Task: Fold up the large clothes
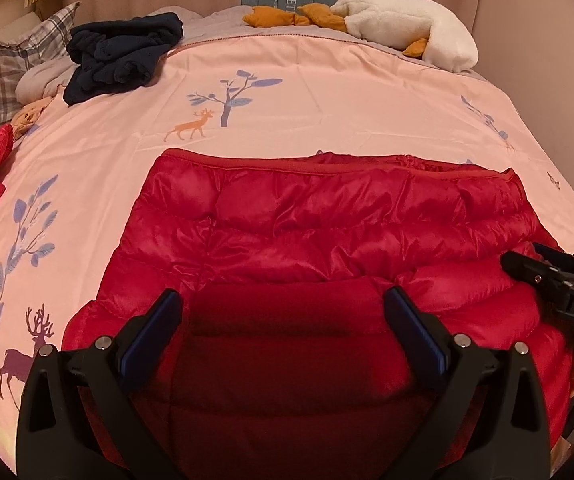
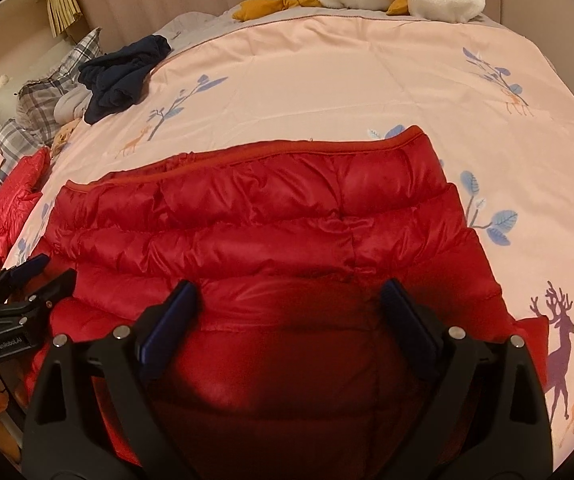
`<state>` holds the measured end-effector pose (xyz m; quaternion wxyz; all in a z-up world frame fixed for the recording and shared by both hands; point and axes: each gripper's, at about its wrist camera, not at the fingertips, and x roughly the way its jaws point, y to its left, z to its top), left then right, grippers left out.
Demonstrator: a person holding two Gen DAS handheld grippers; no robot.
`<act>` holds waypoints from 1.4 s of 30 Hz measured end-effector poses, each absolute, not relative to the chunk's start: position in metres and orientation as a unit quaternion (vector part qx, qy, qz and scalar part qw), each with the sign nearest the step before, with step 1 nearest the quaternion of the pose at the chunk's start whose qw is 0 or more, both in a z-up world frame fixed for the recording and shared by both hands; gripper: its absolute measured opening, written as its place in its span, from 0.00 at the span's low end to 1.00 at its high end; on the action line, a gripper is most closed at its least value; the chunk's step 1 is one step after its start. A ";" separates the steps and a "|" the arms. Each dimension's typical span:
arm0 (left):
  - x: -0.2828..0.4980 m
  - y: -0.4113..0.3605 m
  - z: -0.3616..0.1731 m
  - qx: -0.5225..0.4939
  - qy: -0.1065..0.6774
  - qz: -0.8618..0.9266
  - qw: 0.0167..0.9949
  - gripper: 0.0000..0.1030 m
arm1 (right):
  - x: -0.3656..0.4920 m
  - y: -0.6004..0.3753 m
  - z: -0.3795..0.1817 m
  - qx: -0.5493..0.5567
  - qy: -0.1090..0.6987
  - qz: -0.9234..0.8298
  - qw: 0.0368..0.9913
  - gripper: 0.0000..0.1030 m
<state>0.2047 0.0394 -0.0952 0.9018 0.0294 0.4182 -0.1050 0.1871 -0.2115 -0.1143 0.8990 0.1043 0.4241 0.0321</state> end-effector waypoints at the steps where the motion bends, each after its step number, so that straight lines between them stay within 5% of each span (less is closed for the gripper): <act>1: 0.205 0.040 -0.095 0.029 0.419 -0.104 0.901 0.99 | 0.187 -0.212 -0.114 0.106 0.425 0.033 0.898 0.93; 20: 0.100 0.046 -0.072 0.036 0.368 -0.120 0.921 0.99 | 0.056 -0.187 -0.077 0.052 0.313 0.058 0.946 0.92; 42: 0.070 0.044 -0.088 0.050 0.386 -0.118 0.914 0.99 | 0.027 -0.183 -0.096 0.070 0.348 0.070 0.932 0.92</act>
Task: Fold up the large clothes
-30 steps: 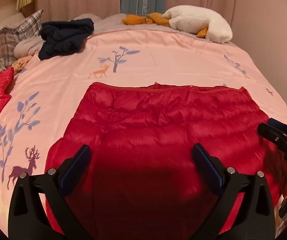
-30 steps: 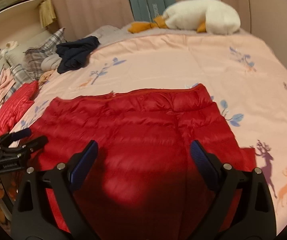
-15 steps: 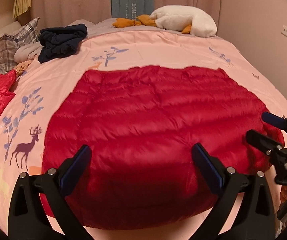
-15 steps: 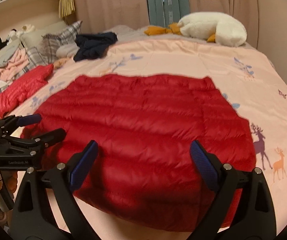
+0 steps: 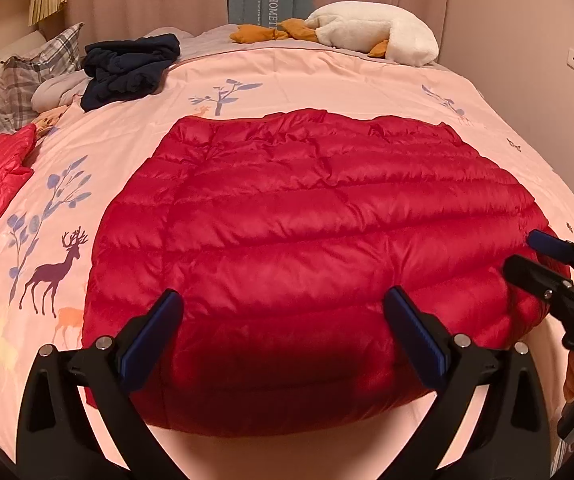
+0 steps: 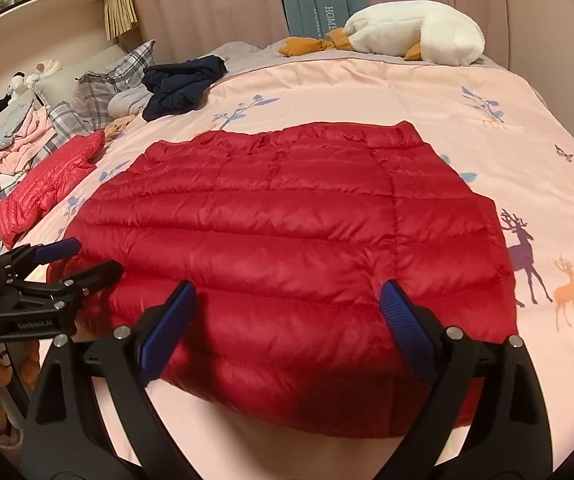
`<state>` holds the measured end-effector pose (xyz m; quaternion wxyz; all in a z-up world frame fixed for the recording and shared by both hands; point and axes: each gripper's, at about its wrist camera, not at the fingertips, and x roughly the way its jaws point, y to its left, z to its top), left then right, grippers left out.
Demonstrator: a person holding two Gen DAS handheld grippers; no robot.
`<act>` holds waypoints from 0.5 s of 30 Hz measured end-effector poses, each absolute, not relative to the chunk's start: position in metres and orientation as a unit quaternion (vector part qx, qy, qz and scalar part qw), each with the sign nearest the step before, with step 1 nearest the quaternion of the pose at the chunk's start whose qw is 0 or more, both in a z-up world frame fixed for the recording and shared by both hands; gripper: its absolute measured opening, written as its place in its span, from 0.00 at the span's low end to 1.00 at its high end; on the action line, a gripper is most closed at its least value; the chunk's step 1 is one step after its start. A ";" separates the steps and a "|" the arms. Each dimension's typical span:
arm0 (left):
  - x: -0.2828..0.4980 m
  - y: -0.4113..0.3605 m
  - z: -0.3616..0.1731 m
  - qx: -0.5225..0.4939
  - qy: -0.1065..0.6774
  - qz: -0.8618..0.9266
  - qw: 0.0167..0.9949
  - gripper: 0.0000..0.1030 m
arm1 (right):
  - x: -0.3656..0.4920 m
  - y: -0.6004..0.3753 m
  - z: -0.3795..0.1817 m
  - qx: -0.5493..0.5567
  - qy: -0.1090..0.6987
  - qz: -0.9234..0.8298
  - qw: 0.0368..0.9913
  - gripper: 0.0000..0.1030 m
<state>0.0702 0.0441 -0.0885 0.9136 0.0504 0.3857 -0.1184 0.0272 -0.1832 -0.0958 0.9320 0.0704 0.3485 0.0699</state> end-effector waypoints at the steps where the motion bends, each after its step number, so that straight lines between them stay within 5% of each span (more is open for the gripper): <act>1: 0.070 0.045 -0.089 0.050 0.387 -0.118 0.913 0.99 | 0.027 -0.184 -0.097 0.071 0.350 0.068 0.932 0.92; 15: 0.064 0.050 -0.091 0.049 0.389 -0.113 0.913 0.99 | 0.020 -0.202 -0.101 0.087 0.354 0.050 0.930 0.91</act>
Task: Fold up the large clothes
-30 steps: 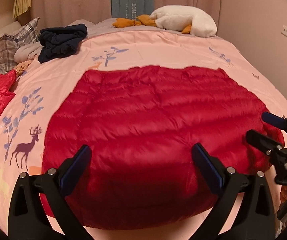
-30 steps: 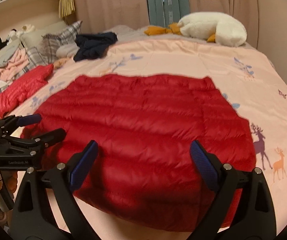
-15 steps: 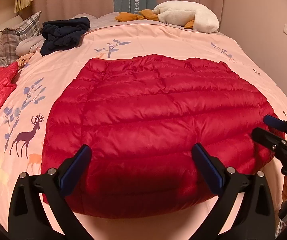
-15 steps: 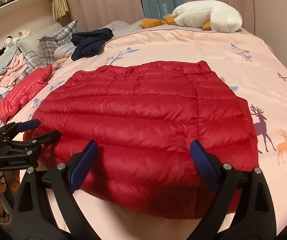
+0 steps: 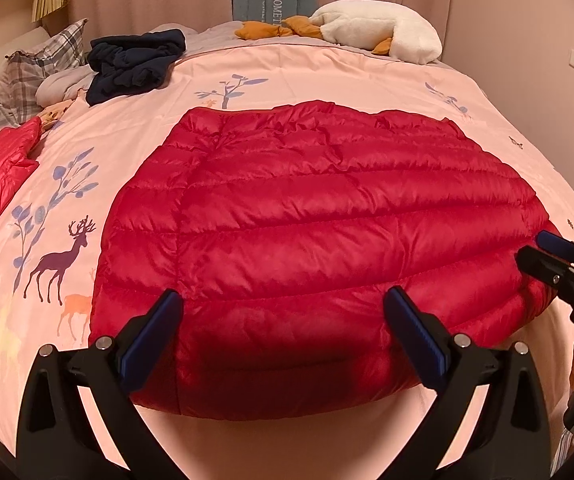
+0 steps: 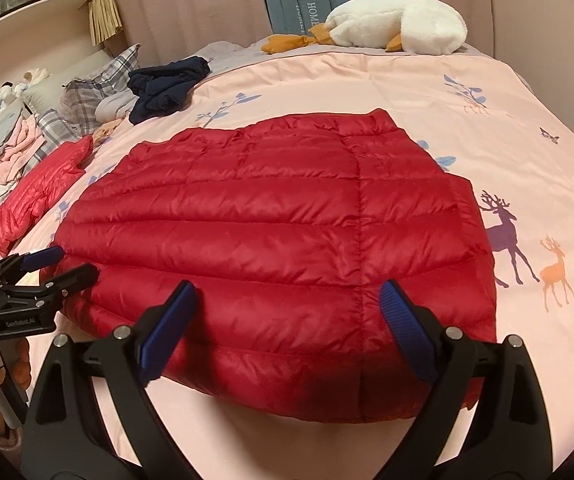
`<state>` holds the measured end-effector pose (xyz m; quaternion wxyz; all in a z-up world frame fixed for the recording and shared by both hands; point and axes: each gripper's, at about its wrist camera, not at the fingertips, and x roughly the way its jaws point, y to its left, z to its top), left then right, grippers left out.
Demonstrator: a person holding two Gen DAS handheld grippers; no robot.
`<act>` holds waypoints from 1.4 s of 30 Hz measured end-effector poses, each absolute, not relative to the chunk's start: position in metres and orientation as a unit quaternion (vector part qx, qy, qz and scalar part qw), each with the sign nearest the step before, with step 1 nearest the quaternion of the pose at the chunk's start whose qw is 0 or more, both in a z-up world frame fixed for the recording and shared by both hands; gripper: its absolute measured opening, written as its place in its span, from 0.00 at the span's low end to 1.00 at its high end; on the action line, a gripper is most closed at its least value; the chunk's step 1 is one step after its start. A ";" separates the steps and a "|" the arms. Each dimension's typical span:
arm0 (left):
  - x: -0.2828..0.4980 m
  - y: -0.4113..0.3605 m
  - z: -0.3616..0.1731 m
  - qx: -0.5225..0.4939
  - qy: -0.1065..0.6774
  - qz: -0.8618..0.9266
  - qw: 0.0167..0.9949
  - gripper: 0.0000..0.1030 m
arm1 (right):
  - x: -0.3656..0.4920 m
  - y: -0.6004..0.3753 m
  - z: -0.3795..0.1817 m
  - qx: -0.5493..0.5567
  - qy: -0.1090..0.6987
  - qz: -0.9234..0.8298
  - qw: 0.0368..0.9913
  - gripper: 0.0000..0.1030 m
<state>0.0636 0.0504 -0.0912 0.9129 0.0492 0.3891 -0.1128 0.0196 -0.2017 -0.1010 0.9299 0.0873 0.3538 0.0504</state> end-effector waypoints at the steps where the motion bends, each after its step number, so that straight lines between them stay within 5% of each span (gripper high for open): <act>1: 0.063 0.051 -0.091 0.050 0.389 -0.112 0.913 0.99 | 0.019 -0.202 -0.101 0.088 0.354 0.050 0.930 0.91; 42: 0.052 0.075 -0.091 0.046 0.395 -0.083 0.914 0.99 | 0.002 -0.228 -0.098 0.113 0.350 0.021 0.930 0.91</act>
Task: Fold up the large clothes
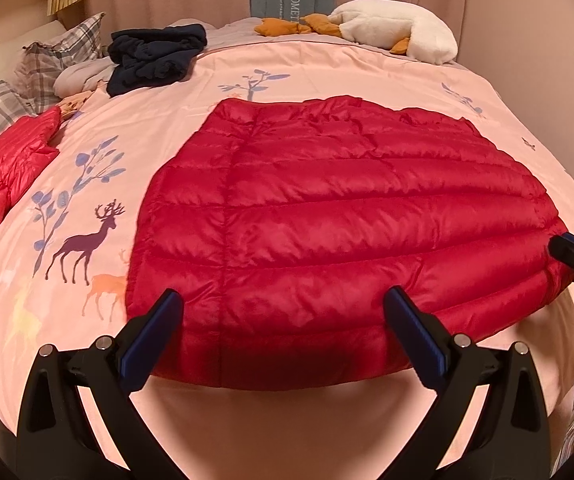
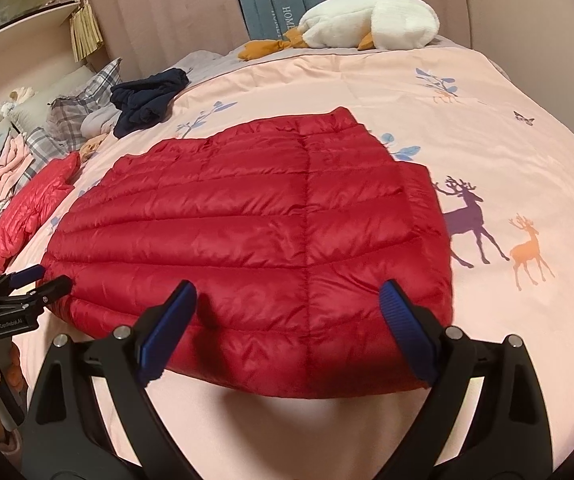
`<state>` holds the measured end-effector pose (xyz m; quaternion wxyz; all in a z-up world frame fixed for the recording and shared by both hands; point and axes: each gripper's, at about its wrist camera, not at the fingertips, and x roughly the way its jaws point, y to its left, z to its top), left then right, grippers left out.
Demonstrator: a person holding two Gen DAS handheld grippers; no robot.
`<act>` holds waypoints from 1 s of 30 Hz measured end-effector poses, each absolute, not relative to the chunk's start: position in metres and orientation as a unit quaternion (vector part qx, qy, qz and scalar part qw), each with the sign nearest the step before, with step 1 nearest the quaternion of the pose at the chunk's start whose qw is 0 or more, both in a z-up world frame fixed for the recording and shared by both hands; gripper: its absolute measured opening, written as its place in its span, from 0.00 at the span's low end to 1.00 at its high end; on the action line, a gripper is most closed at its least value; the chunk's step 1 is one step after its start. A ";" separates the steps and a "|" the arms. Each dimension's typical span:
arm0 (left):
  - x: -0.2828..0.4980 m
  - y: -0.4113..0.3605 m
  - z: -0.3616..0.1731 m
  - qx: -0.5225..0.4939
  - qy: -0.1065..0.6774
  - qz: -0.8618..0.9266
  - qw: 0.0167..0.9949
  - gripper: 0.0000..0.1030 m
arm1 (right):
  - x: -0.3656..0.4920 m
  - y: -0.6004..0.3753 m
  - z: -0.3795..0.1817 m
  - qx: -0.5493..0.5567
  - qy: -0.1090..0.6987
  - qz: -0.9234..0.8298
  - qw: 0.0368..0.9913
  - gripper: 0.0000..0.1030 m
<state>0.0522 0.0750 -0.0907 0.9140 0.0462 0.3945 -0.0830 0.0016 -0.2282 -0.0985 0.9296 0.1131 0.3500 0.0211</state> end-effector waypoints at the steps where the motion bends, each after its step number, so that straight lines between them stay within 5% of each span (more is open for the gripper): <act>1: 0.052 0.077 -0.091 0.045 0.396 -0.080 0.914 0.99 | 0.000 -0.230 -0.099 0.114 0.350 0.020 0.930 0.91; 30: 0.030 0.048 -0.105 0.071 0.398 -0.110 0.908 0.99 | -0.017 -0.167 -0.106 0.032 0.353 0.074 0.932 0.91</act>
